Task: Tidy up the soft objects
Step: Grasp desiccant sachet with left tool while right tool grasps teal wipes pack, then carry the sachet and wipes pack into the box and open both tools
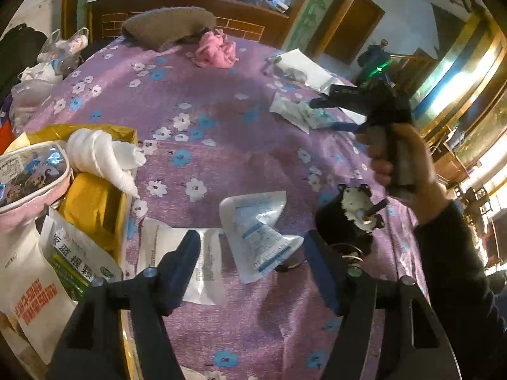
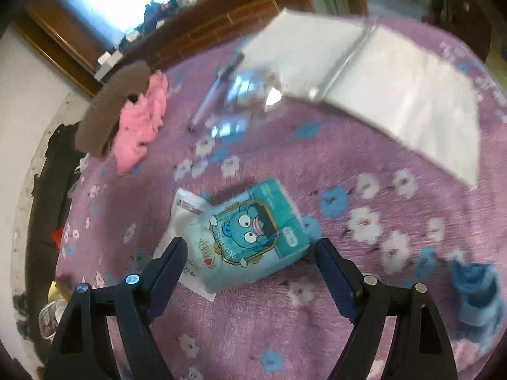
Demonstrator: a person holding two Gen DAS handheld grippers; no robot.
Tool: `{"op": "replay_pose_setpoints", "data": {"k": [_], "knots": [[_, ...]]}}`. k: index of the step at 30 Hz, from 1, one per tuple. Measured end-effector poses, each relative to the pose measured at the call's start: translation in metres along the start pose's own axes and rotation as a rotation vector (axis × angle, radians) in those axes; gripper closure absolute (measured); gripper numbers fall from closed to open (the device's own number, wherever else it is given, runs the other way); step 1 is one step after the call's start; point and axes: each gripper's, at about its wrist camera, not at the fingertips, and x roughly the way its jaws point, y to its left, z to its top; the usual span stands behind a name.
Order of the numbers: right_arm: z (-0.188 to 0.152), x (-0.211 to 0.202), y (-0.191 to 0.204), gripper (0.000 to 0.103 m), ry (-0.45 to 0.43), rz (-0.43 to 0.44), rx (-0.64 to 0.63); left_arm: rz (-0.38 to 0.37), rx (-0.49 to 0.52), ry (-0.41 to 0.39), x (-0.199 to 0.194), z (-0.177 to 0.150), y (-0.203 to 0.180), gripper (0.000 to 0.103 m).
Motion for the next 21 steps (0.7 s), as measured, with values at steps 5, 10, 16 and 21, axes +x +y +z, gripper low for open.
{"op": "replay_pose_setpoints", "data": {"k": [5, 10, 16, 21], "knots": [[0.003, 0.009, 0.014, 0.020, -0.010, -0.112, -0.036, 0.016, 0.032, 0.043, 0.010, -0.002, -0.009, 0.036], [-0.004, 0.007, 0.028, 0.055, -0.027, -0.210, -0.116, 0.037, 0.029, 0.058, 0.017, -0.004, -0.012, 0.036], [-0.014, -0.009, 0.023, 0.066, -0.032, -0.179, -0.144, 0.058, 0.023, 0.081, 0.027, -0.001, -0.013, 0.036], [-0.044, -0.061, 0.026, 0.066, -0.123, -0.053, -0.115, 0.061, -0.014, 0.113, 0.044, 0.008, -0.008, 0.036]]}}
